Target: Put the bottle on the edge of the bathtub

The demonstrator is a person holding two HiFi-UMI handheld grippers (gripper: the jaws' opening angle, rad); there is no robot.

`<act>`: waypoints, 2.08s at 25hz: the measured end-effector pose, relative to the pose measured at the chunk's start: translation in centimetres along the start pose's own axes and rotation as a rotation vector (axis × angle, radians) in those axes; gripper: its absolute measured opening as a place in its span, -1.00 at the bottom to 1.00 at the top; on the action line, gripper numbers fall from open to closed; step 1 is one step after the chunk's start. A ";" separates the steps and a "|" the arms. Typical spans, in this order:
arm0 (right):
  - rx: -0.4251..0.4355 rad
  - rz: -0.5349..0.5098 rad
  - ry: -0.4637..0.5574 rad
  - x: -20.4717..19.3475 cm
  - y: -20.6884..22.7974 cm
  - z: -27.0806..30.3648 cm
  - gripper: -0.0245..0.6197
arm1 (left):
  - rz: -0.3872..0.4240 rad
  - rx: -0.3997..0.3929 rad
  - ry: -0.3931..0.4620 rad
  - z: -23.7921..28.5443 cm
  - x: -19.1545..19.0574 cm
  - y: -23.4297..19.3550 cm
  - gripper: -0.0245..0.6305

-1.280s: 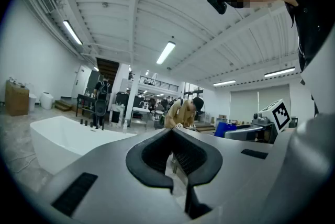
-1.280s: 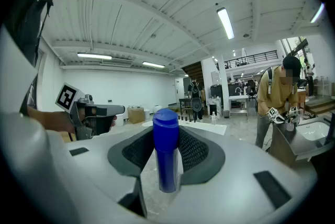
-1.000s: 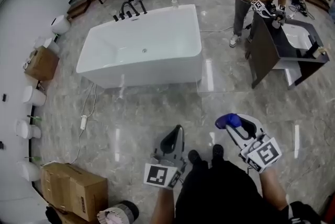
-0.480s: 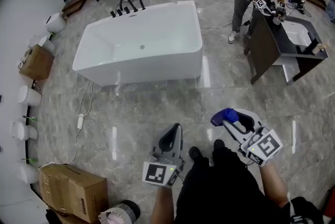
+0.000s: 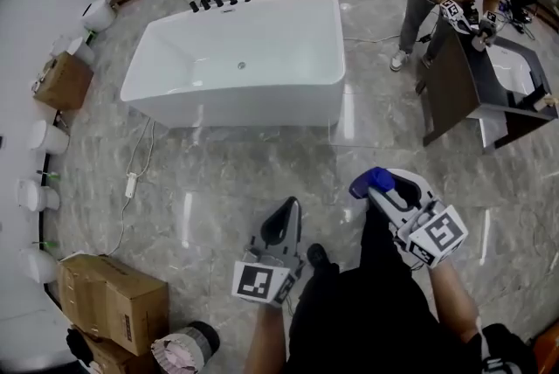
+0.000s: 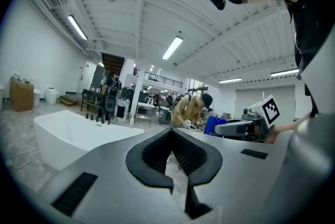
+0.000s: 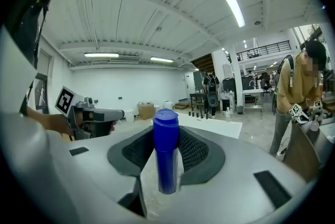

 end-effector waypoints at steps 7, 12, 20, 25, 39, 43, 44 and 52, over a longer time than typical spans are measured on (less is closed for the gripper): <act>0.130 -0.051 -0.027 0.0 10.5 4.6 -0.48 | -0.058 0.113 0.033 9.6 0.2 0.4 -0.89; 0.261 -0.106 -0.043 -0.4 16.7 7.8 -0.48 | -0.073 0.186 0.044 16.2 0.2 1.8 -0.89; 0.333 -0.080 -0.121 -1.2 20.4 13.8 -0.48 | -0.077 0.267 0.040 21.5 0.3 0.3 -0.89; 0.347 -0.124 -0.093 -3.0 19.8 17.5 -0.48 | -0.066 0.264 0.029 22.1 -0.6 -3.0 -0.89; 0.362 -0.172 -0.051 -17.8 18.9 30.4 -0.48 | -0.071 0.161 -0.064 24.3 -16.7 -16.5 -0.89; 0.370 -0.204 -0.075 -26.4 20.3 34.7 -0.48 | -0.122 0.132 -0.057 25.9 -25.2 -20.6 -0.89; 0.375 -0.214 -0.072 -28.5 20.8 36.0 -0.48 | -0.121 0.126 -0.054 26.5 -27.4 -21.8 -0.89; 0.401 -0.253 -0.034 -43.8 21.7 43.5 -0.48 | -0.020 0.066 -0.096 29.2 -43.0 -28.9 -0.89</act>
Point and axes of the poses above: the fingertips, and each gripper's own axes: z forward along the fingers, y to its right, x out of its top, the point moved 8 cm from there along -z, backward along the fingers, and after that the axes turned 8 degrees about -x, right-handed, at the moved point
